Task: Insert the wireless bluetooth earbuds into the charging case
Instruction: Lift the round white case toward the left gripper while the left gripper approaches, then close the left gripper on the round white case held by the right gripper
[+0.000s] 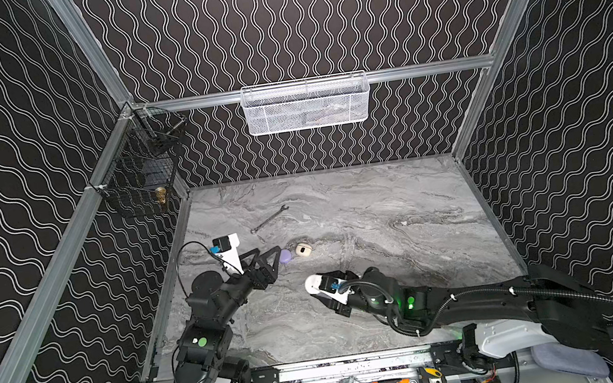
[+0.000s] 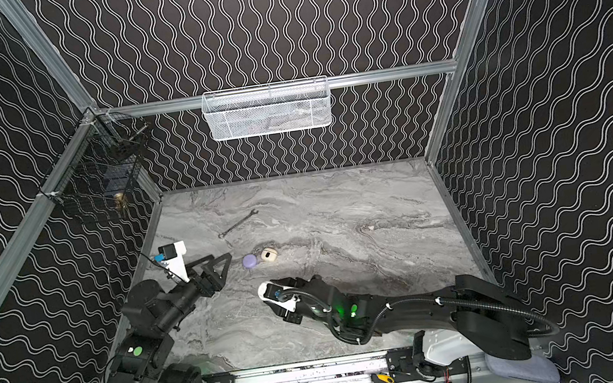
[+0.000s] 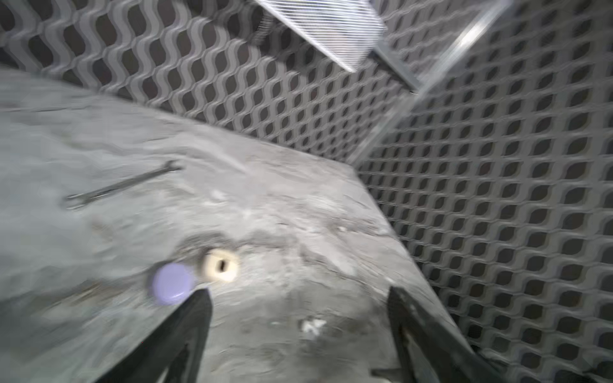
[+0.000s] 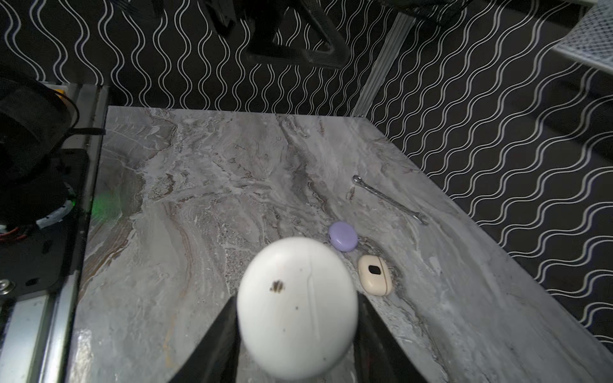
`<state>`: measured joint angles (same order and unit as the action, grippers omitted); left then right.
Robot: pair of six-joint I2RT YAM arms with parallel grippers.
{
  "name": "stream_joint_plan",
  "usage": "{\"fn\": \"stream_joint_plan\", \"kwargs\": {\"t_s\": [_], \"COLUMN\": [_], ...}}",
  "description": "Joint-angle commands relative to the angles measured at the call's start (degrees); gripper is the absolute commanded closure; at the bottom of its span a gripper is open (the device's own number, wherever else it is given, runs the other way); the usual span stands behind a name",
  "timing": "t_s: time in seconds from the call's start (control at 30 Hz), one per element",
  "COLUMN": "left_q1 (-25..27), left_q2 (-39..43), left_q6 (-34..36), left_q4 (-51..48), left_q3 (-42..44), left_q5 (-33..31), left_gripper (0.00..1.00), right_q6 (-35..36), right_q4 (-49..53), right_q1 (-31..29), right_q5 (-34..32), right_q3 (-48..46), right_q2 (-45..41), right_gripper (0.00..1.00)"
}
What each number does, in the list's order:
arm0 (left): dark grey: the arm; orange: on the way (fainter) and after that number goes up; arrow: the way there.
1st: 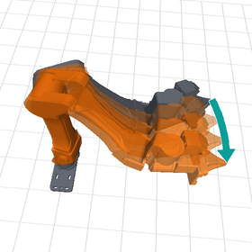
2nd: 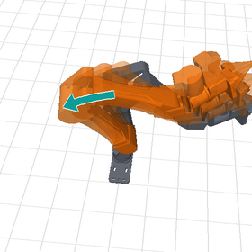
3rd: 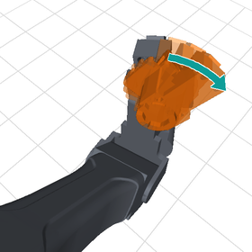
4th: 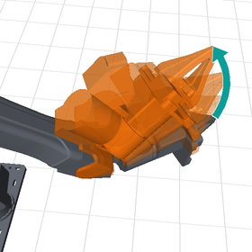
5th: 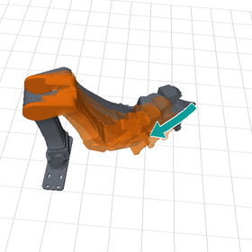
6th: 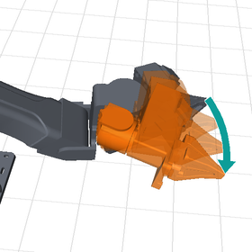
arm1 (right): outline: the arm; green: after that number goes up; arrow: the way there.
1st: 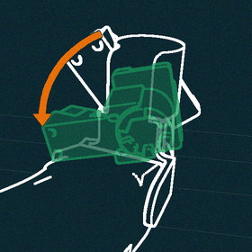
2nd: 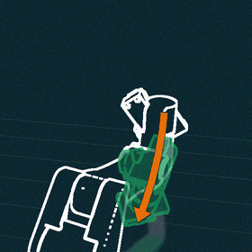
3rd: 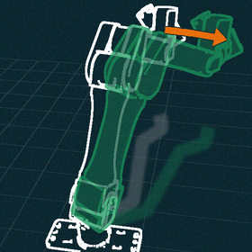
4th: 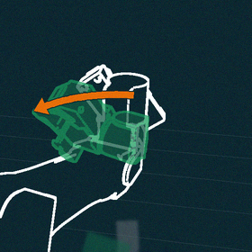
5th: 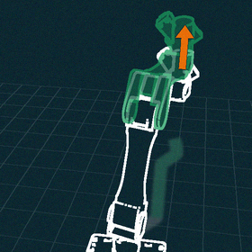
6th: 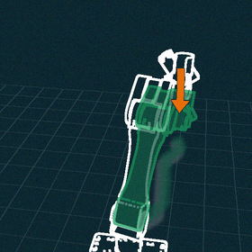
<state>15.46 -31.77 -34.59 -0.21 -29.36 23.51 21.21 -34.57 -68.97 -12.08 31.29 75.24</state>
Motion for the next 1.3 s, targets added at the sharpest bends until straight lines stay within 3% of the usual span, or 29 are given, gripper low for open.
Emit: {"fn": "stream_joint_plan", "kwargs": {"t_s": [0.0, 0.1, 0.27, 0.4, 0.73, 1.0, 1.27], "left_q1": [0.41, 2.47, 9.47, 13.80, 27.40, 32.08, 32.61], "left_q2": [-2.43, -4.22, -5.74, -9.44, -13.84, -16.58, -14.42], "left_q6": [-3.60, -0.81, 6.46, 8.65, 14.88, 16.59, 16.35], "left_q4": [6.18, 2.00, -6.77, -4.86, -6.38, -7.03, -8.49], "left_q3": [-0.41, -1.31, -5.13, -4.91, -6.65, -7.96, -8.25], "left_q5": [14.30, 15.19, 11.43, 11.05, -0.11, -4.73, -6.98], "left_gripper": [0.20, 0.23, 0.27, 0.34, 0.35, 0.38, 0.42], "right_q6": [6.06, 10.21, 10.69, 11.51, 11.21, 8.70, 7.70], "right_q4": [-12.08, -22.06, -22.68, -24.45, -27.93, -26.25, -25.26], "right_q1": [0.33, 0.41, 2.79, 3.97, 3.94, 3.93, 3.84], "right_q5": [-5.98, -11.61, -10.10, -10.65, -8.60, -2.43, 0.58], "right_q3": [-4.75, -8.44, -9.09, -9.36, -12.19, -13.34, -13.84], "right_q2": [-0.45, 0.54, 0.41, 0.86, -2.80, -6.07, -8.13], "right_gripper": [0.72, 0.77, 0.78, 0.80, 0.80, 0.77, 0.78]}}
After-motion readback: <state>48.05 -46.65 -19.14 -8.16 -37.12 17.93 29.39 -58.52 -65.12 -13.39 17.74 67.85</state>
